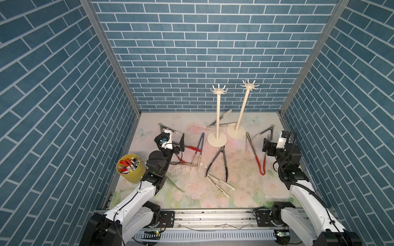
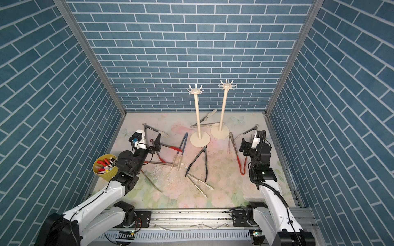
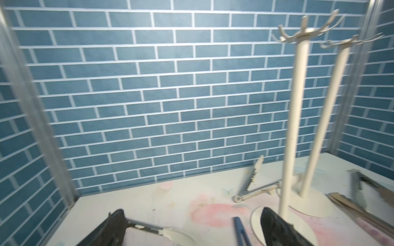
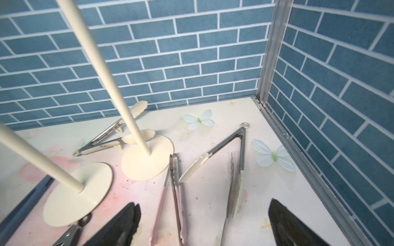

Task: Hang food tongs on kitchen utensil racks
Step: Pick up the rack from the center of the board.

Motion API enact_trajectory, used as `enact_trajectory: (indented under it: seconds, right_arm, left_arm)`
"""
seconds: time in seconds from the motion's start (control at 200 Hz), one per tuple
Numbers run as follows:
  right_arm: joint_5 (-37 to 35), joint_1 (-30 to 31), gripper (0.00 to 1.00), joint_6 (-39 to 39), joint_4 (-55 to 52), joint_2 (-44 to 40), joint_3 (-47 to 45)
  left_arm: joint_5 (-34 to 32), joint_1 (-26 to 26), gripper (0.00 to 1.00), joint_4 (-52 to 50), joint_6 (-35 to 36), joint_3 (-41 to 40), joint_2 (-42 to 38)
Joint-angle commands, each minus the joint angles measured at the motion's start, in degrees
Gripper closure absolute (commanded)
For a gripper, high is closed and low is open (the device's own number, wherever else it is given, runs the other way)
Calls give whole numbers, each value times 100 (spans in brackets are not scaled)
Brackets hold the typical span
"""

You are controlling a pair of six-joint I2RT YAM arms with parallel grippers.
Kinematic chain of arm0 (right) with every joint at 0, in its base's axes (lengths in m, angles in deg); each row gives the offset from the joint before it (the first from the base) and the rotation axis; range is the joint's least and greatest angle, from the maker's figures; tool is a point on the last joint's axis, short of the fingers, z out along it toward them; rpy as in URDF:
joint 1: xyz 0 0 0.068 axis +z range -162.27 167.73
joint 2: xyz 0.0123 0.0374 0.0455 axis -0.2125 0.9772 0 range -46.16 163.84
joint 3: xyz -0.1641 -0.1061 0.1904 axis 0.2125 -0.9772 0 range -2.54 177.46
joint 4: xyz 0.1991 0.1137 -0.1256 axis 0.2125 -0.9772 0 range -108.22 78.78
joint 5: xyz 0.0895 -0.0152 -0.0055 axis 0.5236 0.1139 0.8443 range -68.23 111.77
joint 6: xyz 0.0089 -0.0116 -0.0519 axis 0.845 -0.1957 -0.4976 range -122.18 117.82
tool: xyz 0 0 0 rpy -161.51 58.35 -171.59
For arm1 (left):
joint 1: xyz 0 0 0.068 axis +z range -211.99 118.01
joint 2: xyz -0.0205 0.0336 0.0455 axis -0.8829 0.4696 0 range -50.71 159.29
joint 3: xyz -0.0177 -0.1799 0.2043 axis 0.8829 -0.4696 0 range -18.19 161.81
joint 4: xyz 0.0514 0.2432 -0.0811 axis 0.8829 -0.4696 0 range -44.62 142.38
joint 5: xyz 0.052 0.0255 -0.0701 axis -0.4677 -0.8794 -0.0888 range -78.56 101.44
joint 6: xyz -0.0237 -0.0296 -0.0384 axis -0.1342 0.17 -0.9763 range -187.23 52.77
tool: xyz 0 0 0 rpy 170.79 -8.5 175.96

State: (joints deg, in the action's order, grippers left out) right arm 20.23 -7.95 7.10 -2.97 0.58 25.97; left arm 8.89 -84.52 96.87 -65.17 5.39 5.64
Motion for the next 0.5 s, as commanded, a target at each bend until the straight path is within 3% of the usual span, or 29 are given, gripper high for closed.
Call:
enact_trajectory:
  seconds: [0.0,0.495]
  right_arm:
    - [573,93,4,286,-683,-297,127]
    - [1355,499,4,334,-1463,-412,728]
  left_arm:
    - [990,-260,1,140,-327,377,425]
    - [2251,-506,3,2132,-1048,2186,3423]
